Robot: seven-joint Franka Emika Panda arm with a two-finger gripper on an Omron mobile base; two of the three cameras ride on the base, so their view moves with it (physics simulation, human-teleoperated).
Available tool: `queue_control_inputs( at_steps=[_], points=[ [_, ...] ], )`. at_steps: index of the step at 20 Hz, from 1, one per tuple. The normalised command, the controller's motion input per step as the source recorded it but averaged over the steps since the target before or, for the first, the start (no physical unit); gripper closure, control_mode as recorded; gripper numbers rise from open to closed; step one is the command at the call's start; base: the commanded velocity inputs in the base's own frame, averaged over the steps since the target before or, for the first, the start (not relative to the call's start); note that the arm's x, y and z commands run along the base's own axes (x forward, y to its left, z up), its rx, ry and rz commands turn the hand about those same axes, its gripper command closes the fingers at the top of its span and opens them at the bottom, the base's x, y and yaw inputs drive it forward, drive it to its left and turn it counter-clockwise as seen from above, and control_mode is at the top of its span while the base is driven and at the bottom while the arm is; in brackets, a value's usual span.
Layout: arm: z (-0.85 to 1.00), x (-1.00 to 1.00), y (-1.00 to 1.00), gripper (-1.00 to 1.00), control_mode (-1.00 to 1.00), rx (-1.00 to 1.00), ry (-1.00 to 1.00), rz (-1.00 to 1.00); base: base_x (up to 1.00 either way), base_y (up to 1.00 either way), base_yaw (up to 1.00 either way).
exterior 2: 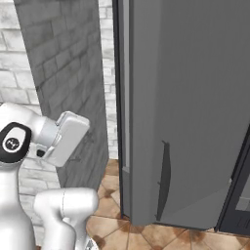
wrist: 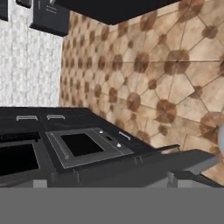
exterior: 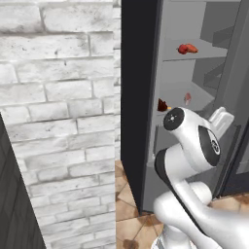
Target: Gather the sweet potato and bell pepper from the fridge and place them on a tray on the dining counter. Then gather the steaks from the fridge and place them on the other tray.
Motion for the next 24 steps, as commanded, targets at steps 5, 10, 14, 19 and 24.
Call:
queue_control_inputs(
  at_steps=[5,10,14,19,24],
  points=[
    [-0.01,0.03,-0.13,-1.0,-1.0,-0.1,0.38,0.38,0.0,0.0,0.0],
    [0.0,0.0,-0.57,-1.0,-1.0,0.02,0.26,0.3,0.0,0.0,0.0],
    [-0.04,0.0,-0.3,-1.0,-1.0,0.02,0.18,0.2,0.0,0.0,0.0],
    [-0.03,0.06,0.02,-1.0,-1.0,-0.07,0.27,0.21,0.0,0.0,0.0],
    [0.0,0.22,0.0,-1.0,-1.0,-0.12,0.28,0.29,0.0,0.0,0.0]
  ],
)
